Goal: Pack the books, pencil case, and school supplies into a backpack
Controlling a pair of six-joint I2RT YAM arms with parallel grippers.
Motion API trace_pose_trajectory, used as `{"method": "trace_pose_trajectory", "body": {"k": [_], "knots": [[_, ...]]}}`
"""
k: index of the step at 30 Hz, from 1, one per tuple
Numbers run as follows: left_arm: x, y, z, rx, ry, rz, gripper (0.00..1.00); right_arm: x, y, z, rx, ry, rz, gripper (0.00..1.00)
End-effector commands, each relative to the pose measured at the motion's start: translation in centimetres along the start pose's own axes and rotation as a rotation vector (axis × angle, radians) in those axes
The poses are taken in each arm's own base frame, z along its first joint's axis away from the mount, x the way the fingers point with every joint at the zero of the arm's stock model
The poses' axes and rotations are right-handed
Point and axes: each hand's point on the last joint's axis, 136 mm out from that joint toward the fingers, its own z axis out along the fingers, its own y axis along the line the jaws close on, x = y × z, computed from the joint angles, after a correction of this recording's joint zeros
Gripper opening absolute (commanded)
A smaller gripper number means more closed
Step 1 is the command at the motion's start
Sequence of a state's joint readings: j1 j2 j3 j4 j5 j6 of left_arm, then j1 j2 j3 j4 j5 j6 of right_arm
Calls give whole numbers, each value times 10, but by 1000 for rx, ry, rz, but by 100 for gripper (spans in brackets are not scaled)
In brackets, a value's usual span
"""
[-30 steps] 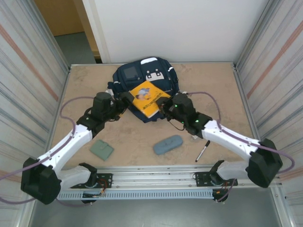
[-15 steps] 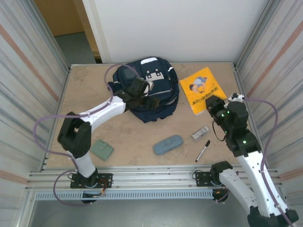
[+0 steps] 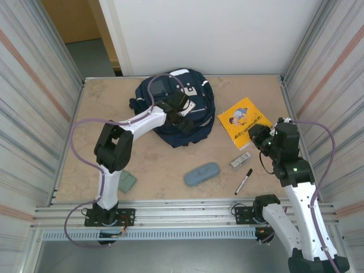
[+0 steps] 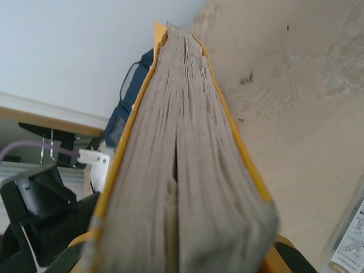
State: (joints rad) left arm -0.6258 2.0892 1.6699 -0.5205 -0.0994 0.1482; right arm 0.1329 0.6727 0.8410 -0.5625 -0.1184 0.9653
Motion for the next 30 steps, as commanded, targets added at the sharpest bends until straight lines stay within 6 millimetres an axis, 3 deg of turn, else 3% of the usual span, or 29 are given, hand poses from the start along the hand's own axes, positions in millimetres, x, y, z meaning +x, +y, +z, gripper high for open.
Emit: {"method": "trace_pose_trajectory", "body": {"k": [1,6,7,9,11,13,14,18,20,23,27,30], "knots": [[-2,15,12,-40,32,25,82,-8,26,-6,-100,-16,-27,0],[15,7,48,-169,142,169,82,0,21,5,-85,32,9,0],[18,7,54,-196,159,181,78,2,20,7,-84,44,19,0],[16,1,60,-185,157,163,61,6,20,12,-85,69,40,0],[1,-1,53,-155,105,105,36,9,22,15,-93,92,52,0],[-19,-1,35,-143,31,70,17,10,22,14,-89,101,51,0],[-29,1,23,-145,-9,49,0,11,20,14,-79,106,47,0],[-66,10,-31,-157,-168,-9,0,18,15,10,-51,138,-16,1],[-86,21,-64,-184,-241,-31,0,26,13,9,-38,173,-75,2],[-109,30,-98,-198,-324,-61,0,46,13,14,-63,284,-79,2],[-131,40,-130,-217,-383,-111,0,74,19,24,-135,404,-15,0],[-138,41,-153,-219,-408,-135,0,82,31,30,-188,417,-5,0]]}}
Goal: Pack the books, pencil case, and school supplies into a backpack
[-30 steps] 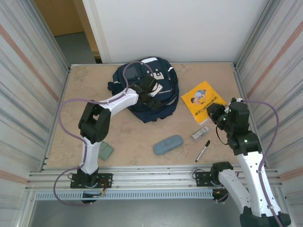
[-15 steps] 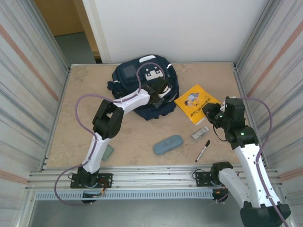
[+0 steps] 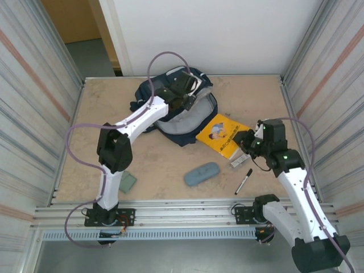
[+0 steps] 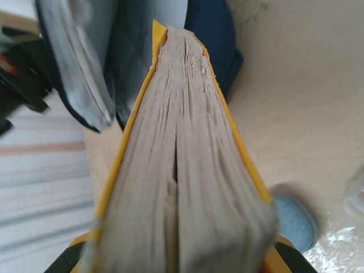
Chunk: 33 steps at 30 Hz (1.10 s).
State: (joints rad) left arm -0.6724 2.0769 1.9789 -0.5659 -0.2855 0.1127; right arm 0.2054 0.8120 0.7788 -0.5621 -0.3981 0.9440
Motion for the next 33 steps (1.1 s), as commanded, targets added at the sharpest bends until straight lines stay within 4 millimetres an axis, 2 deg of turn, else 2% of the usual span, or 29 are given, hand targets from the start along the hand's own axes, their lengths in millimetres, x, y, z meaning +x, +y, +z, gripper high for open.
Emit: {"method": "trace_pose_trajectory", "body": {"k": [1,6,11,16,19,21,23,26,28,33], "knots": [[-52,21,-61,-31,-154,-98,0,0,39,4,-163,11,-27,0],[-73,8,-100,-17,-275,-64,0,-16,52,31,-193,15,42,0],[-82,-6,-124,-5,-326,-38,0,-38,80,64,-241,-30,24,0],[-83,-15,-130,0,-329,-17,0,-54,86,106,-194,-162,-34,0],[-80,-12,-132,-23,-321,-18,0,-65,90,129,-193,-218,-19,0],[-79,-12,-134,-17,-325,-18,0,-72,95,139,-180,-284,-44,0],[-79,-13,-135,-9,-329,-18,0,-81,89,149,-134,-351,-22,0],[-80,-12,-137,-5,-335,-43,0,-90,75,172,-137,-419,126,0],[-80,-14,-137,8,-340,-61,0,-90,73,196,-183,-407,241,0],[-80,-19,-134,40,-342,-83,0,-84,85,242,-287,-402,382,2]]}}
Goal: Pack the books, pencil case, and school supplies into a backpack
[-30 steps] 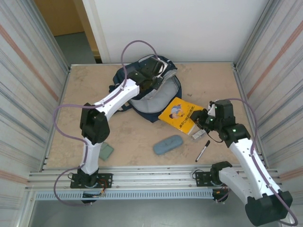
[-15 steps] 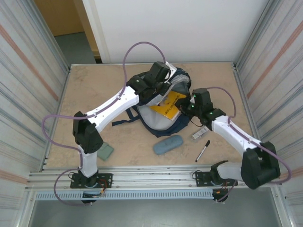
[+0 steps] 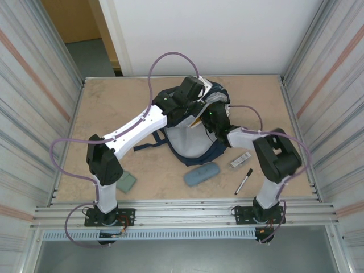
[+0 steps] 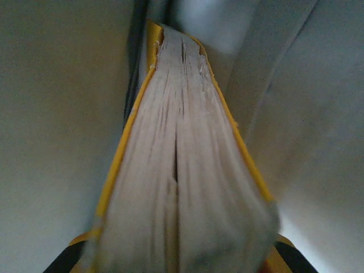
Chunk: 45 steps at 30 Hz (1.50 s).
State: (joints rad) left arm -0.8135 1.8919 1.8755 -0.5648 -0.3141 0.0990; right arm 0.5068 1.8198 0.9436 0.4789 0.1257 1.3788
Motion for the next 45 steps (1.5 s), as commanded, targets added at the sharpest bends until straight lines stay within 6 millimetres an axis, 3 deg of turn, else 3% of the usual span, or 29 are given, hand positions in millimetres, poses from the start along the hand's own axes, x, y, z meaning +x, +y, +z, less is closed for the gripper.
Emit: {"method": "trace_pose_trajectory", "body": {"k": [1,6,8,10,13,17,25,30,34,35,36,38,39,42,45], "knots": [[-61,28,-47,-35,-228,-125,0,0,60,14,-210,-60,191,3],[-58,31,-40,-21,-222,-160,0,24,58,41,-200,-62,249,19],[-54,34,-35,-23,-214,-174,0,31,50,50,-186,-52,298,33],[-49,39,-28,-32,-202,-187,0,38,43,54,-171,-37,328,46],[-38,49,-17,-54,-173,-205,0,46,32,51,-136,-9,327,51],[-23,65,-2,-93,-141,-231,0,49,19,32,-53,25,281,54],[-2,80,24,-104,-88,-277,0,42,19,-10,22,95,131,57],[7,69,38,-51,-66,-244,0,25,14,-40,67,134,27,58],[20,53,52,17,-20,-193,0,-3,5,-83,105,105,-99,59],[23,50,53,30,-8,-189,2,-12,2,-95,122,88,-143,60],[26,46,54,47,3,-181,10,-22,-2,-106,135,69,-172,60],[32,38,54,92,28,-164,44,-45,-8,-129,144,37,-240,62],[35,34,53,110,41,-162,51,-53,-8,-137,134,33,-257,62],[50,30,45,138,80,-172,58,-67,-6,-156,111,69,-339,62],[71,32,36,156,101,-234,63,-66,0,-167,128,134,-470,62]]}}
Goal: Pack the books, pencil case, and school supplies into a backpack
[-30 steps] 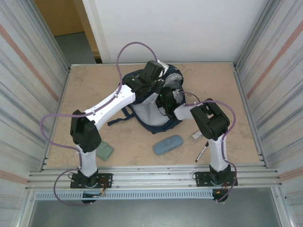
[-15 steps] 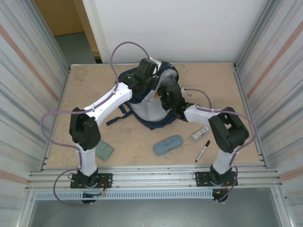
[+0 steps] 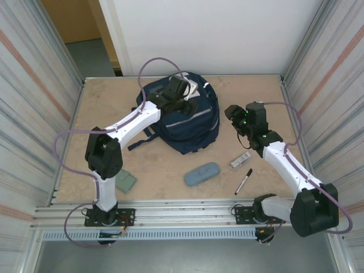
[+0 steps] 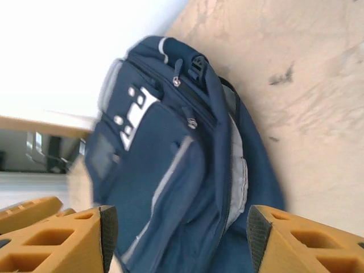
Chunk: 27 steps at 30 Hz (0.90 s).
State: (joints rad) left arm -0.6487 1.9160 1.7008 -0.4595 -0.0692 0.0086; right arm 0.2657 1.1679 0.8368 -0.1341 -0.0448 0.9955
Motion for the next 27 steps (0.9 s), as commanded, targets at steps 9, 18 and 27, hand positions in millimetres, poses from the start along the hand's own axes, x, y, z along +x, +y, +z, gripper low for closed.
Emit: {"method": "trace_pose_trajectory", "body": {"k": [9,18,27], "knots": [[102,126,-1,4,123,-774,65,81,29,6,41,375,-548,62],[148,163,31,-139,180,-835,65,145,24,56,43,567,-486,60],[158,171,54,-156,183,-890,22,161,-8,85,131,600,-470,59]]}}
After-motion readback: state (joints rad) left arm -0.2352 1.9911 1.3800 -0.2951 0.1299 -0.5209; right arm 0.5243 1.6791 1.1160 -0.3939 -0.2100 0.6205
